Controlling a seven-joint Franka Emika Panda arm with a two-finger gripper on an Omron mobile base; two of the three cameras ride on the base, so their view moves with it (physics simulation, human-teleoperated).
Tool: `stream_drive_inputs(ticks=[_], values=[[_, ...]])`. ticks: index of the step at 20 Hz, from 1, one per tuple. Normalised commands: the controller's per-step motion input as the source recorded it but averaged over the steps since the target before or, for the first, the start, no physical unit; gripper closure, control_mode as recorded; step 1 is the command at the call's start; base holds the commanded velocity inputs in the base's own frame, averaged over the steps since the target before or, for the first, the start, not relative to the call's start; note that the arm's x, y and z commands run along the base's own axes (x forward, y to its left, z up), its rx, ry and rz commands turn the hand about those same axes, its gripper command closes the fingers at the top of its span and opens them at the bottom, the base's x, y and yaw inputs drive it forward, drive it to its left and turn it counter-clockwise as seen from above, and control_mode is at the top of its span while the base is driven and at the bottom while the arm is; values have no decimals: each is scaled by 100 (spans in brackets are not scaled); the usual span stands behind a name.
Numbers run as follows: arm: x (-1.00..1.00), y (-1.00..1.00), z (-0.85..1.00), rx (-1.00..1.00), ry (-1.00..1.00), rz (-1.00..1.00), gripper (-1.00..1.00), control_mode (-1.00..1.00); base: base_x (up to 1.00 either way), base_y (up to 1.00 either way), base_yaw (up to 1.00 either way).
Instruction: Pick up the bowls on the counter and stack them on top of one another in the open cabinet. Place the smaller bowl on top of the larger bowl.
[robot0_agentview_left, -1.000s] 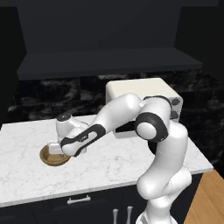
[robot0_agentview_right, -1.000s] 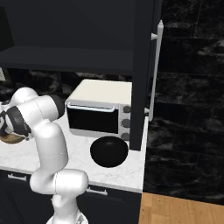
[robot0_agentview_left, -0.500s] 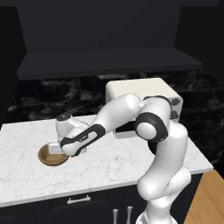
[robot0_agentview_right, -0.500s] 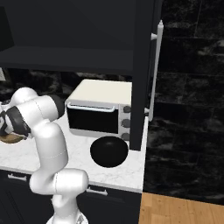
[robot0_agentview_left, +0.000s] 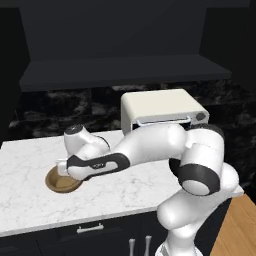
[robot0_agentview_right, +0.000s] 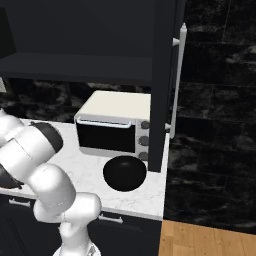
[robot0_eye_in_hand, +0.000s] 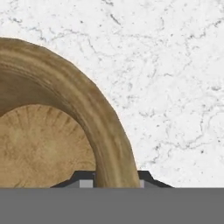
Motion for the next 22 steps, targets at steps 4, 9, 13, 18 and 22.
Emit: stream_drive_inputs(ticks=[4, 9, 13, 18, 22], values=[[-74, -97, 48, 10, -15, -12, 100, -100, 0, 0, 0], [-60, -100, 45, 3, -12, -6, 100, -100, 0, 0, 0], [-47, -99, 48, 0, -9, 0, 100, -100, 0, 0, 0], [-19, -90, 80, -4, -2, 0, 100, -100, 0, 0, 0], [-1, -80, 94, -13, 0, 0, 100, -100, 0, 0, 0]])
